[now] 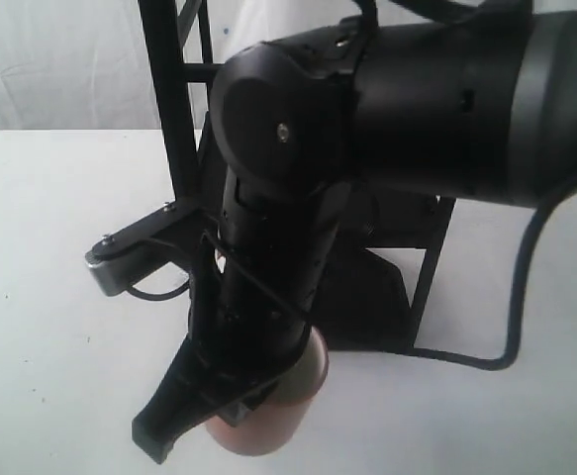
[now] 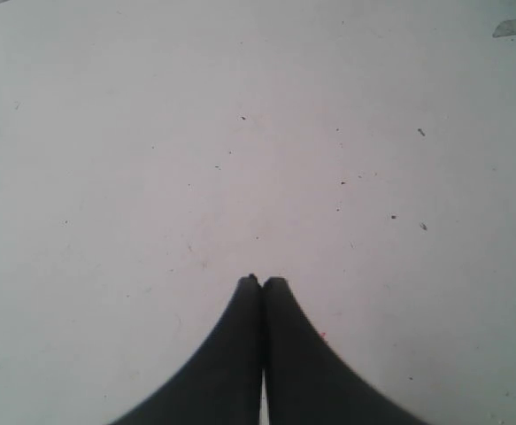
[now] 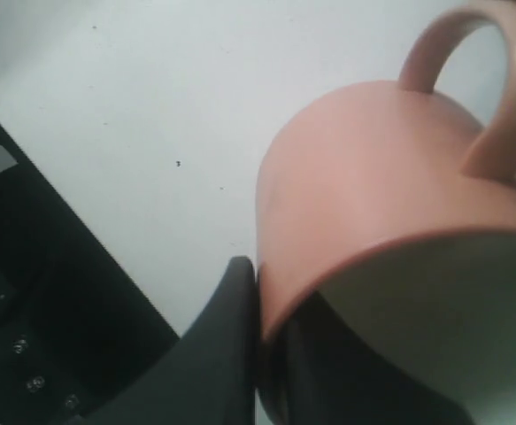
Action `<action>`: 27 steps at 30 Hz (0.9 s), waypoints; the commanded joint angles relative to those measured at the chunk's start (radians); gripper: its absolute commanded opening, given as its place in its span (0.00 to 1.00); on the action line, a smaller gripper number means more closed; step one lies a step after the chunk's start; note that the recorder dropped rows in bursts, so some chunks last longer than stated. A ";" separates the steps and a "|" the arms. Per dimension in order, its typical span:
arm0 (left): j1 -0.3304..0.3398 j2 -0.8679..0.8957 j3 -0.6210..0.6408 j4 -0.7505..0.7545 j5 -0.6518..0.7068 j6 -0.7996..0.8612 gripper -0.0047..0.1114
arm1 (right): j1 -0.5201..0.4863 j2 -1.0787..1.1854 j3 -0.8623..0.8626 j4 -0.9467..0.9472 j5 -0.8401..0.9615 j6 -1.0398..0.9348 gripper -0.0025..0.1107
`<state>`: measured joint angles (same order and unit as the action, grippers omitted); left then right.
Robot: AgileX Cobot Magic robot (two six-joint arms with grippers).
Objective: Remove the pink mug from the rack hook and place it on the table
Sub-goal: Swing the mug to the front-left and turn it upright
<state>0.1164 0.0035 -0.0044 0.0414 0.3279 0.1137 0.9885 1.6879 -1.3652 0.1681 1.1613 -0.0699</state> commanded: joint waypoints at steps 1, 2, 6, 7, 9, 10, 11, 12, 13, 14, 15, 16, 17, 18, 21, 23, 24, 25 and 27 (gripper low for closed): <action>0.001 -0.003 0.004 -0.010 0.018 -0.004 0.04 | 0.005 0.033 -0.008 0.065 -0.002 -0.106 0.02; 0.001 -0.003 0.004 -0.010 0.018 -0.004 0.04 | 0.005 0.044 -0.008 0.061 -0.003 -0.112 0.02; 0.001 -0.003 0.004 -0.010 0.018 -0.004 0.04 | 0.005 0.071 -0.008 0.055 -0.044 -0.112 0.02; 0.001 -0.003 0.004 -0.010 0.018 -0.004 0.04 | 0.005 0.078 -0.008 0.051 -0.065 -0.112 0.02; 0.001 -0.003 0.004 -0.010 0.018 -0.004 0.04 | 0.005 0.086 -0.008 0.033 -0.112 -0.112 0.02; 0.001 -0.003 0.004 -0.010 0.018 -0.004 0.04 | 0.005 0.088 -0.008 0.025 -0.129 -0.112 0.02; 0.001 -0.003 0.004 -0.010 0.018 -0.004 0.04 | 0.005 0.090 -0.008 0.019 -0.145 -0.112 0.02; 0.001 -0.003 0.004 -0.010 0.018 -0.004 0.04 | 0.005 0.091 -0.008 0.014 -0.164 -0.110 0.02; 0.001 -0.003 0.004 -0.010 0.018 -0.004 0.04 | 0.005 0.094 -0.008 0.014 -0.175 -0.110 0.02; 0.001 -0.003 0.004 -0.010 0.018 -0.004 0.04 | 0.005 0.096 -0.008 0.014 -0.184 -0.110 0.02; 0.001 -0.003 0.004 -0.010 0.018 -0.004 0.04 | 0.005 0.098 -0.008 0.014 -0.188 -0.110 0.02; 0.001 -0.003 0.004 -0.010 0.018 -0.004 0.04 | 0.005 0.103 -0.008 0.014 -0.186 -0.110 0.02; 0.001 -0.003 0.004 -0.010 0.018 -0.004 0.04 | 0.005 0.110 -0.008 0.014 -0.174 -0.110 0.02; 0.001 -0.003 0.004 -0.010 0.018 -0.004 0.04 | 0.005 0.118 -0.008 0.014 -0.158 -0.110 0.02; 0.001 -0.003 0.004 -0.010 0.018 -0.004 0.04 | 0.005 0.141 -0.008 0.014 -0.103 -0.110 0.02; 0.001 -0.003 0.004 -0.010 0.018 -0.004 0.04 | 0.005 0.150 -0.008 0.014 -0.087 -0.110 0.02; 0.001 -0.003 0.004 -0.010 0.018 -0.004 0.04 | 0.005 0.154 -0.008 0.014 -0.087 -0.110 0.02; 0.001 -0.003 0.004 -0.010 0.018 -0.004 0.04 | 0.005 0.154 -0.008 0.014 -0.087 -0.110 0.02; 0.001 -0.003 0.004 -0.010 0.018 -0.004 0.04 | 0.005 0.154 -0.008 0.014 -0.098 -0.110 0.02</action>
<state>0.1164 0.0035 -0.0044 0.0414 0.3279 0.1137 0.9885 1.8481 -1.3652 0.1931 1.0667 -0.1670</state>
